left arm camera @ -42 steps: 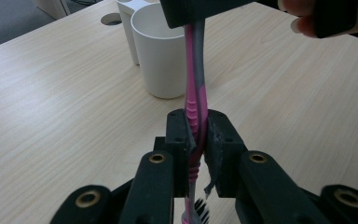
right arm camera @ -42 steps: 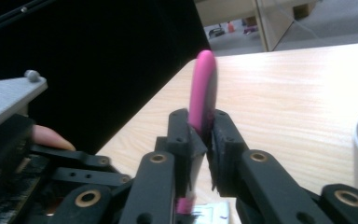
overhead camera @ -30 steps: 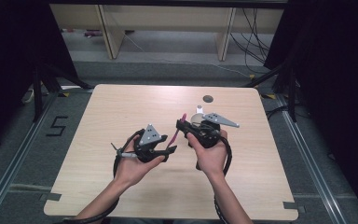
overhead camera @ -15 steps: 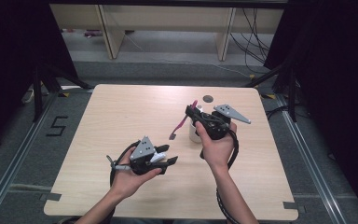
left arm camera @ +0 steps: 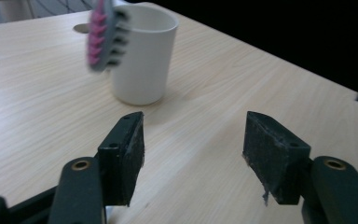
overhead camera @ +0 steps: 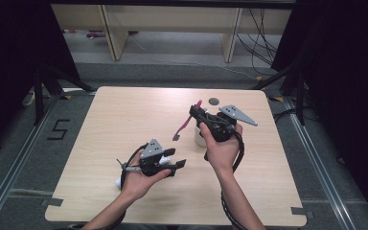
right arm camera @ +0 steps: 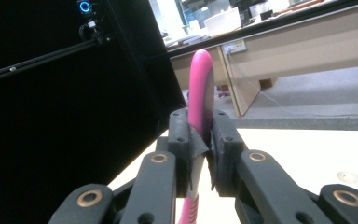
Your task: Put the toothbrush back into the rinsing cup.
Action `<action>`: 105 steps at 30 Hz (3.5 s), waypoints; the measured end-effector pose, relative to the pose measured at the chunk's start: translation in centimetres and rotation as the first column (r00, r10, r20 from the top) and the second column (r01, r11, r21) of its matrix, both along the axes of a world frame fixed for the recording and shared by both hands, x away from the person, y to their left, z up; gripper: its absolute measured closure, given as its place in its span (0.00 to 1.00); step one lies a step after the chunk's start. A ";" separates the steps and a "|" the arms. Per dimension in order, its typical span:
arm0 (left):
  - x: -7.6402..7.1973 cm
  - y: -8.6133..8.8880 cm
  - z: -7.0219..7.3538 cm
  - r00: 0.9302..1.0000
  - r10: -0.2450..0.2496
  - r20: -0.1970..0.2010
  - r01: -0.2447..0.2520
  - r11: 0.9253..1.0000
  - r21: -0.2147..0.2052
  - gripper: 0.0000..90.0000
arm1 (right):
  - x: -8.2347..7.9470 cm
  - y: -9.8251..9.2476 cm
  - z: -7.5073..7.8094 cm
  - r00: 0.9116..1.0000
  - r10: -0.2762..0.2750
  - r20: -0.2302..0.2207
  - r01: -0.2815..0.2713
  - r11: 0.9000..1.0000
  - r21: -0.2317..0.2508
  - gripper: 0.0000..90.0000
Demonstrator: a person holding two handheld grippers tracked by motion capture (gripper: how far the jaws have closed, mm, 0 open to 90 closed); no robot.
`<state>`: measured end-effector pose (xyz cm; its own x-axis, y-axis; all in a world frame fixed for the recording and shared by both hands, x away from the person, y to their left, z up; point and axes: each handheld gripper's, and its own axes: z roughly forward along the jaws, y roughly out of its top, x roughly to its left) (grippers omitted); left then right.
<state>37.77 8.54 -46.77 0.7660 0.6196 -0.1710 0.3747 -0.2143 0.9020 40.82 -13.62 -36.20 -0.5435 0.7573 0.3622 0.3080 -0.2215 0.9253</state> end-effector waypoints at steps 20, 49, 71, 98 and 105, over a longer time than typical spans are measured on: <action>3.0 0.6 2.6 0.972 0.006 0.237 -0.013 0.999 0.030 0.51 | -0.3 0.3 0.5 0.999 0.038 0.007 -0.038 0.999 0.019 0.90; 3.6 1.2 2.5 0.962 -0.107 0.250 0.089 0.993 0.083 0.87 | -0.4 0.1 0.0 0.997 0.064 -0.037 -0.061 0.996 0.064 0.90; 4.4 4.1 4.6 0.921 -0.388 0.048 0.296 0.772 0.562 0.87 | -0.4 -2.4 -1.8 0.970 0.232 -0.077 -0.244 0.906 -0.345 0.39; 2.9 0.9 5.8 0.753 -0.631 -0.185 0.539 0.431 0.724 0.87 | -0.9 2.6 -4.8 0.660 0.541 -0.521 -0.734 0.318 -0.600 0.71; 2.8 0.6 5.9 0.744 -0.641 -0.187 0.546 0.424 0.722 0.87 | -1.0 3.1 -5.2 0.622 0.574 -0.532 -0.754 0.258 -0.603 0.88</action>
